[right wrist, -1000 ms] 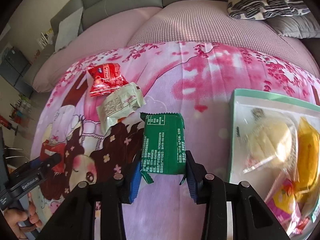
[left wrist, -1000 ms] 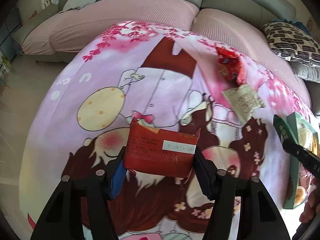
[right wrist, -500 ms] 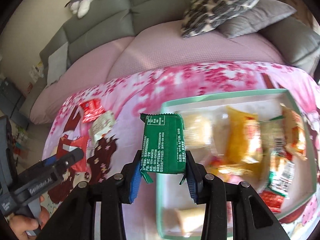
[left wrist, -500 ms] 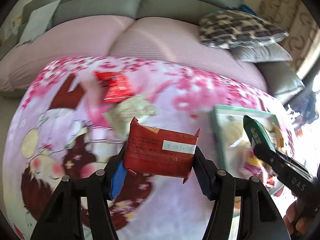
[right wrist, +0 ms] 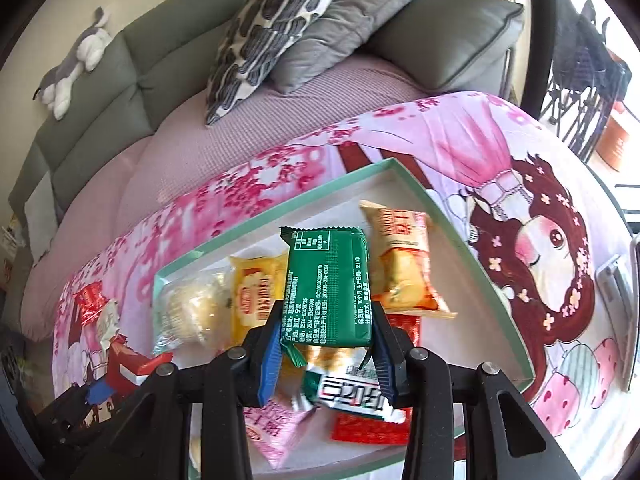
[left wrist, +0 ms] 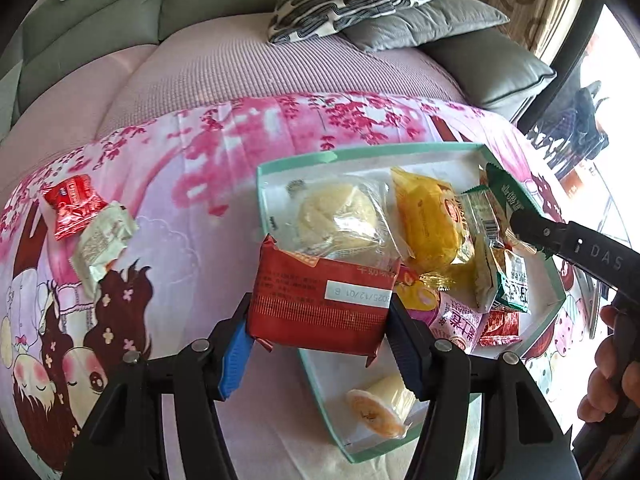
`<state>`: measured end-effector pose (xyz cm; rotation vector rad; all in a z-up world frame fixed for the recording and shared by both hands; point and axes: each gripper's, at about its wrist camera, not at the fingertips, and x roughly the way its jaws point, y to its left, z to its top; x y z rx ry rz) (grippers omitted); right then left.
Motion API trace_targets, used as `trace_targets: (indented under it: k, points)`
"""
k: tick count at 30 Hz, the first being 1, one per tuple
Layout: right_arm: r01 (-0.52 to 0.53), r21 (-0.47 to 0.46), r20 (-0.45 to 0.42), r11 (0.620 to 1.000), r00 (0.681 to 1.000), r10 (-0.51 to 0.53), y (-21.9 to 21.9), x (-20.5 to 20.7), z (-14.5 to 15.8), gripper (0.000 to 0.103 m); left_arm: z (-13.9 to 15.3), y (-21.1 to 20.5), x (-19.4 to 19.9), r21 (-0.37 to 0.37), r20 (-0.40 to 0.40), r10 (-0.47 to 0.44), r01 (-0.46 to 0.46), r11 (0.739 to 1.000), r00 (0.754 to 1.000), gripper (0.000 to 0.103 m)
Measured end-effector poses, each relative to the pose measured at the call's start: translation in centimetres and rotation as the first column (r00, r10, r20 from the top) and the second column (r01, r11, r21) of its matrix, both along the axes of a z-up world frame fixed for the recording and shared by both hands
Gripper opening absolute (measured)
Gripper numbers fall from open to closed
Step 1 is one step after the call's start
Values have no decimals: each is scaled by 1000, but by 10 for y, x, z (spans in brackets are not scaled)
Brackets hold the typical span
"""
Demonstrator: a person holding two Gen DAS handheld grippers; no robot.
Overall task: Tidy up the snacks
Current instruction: 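Carry the red box pack and green pack over the tray and open both grippers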
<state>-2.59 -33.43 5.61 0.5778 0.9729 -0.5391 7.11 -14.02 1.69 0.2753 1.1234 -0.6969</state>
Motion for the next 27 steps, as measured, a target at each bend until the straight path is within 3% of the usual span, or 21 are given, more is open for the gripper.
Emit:
trace_targets:
  k: [9,22,27]
  points:
    - [-18,21,-13,1000,1000,18,0,2,-8,42,-14,-23,0,9,-26,-24,25,1000,999,64]
    - [-36,10,-45,999,998,36,5,5,-10,43,-16,-19,1,-9,-77,0,-1,1000,997,71]
    - [-41,9,-61,999,997,42,6,6,-11,61,-9,-16,-1,0,-57,13,-13,1000,998,74]
